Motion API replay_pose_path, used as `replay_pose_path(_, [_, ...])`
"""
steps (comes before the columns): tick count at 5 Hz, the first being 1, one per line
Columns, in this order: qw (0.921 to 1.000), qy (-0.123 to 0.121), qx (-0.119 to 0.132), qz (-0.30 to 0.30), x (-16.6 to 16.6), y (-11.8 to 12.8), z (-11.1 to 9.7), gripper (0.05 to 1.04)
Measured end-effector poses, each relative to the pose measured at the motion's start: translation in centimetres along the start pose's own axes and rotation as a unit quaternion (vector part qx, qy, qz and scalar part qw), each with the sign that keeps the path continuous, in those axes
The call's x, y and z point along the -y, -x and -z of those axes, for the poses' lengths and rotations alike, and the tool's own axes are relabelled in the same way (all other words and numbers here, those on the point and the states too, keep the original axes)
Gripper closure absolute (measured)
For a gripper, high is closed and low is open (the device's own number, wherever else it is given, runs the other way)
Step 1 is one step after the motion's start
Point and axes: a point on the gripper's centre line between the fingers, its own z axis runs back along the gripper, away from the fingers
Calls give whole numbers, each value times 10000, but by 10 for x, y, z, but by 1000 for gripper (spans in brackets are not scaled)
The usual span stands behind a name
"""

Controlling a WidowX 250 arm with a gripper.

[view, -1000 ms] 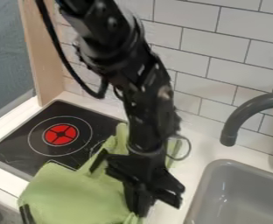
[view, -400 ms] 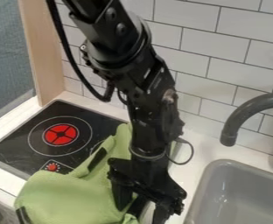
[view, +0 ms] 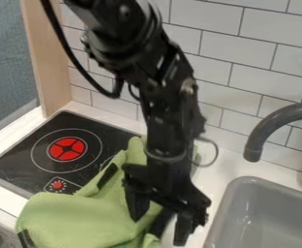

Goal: Fold the cloth from left tot right

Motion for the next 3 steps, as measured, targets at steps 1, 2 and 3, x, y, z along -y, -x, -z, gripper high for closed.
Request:
replay_pose_path(1, [9997,57,194,-102,-8,-3,-24,84])
replay_pose_path(2, [9988,11,454,-196,-18,-3,-51,84])
replay_pose_path(3, [9986,31,477,-208,-18,-3,-52,84])
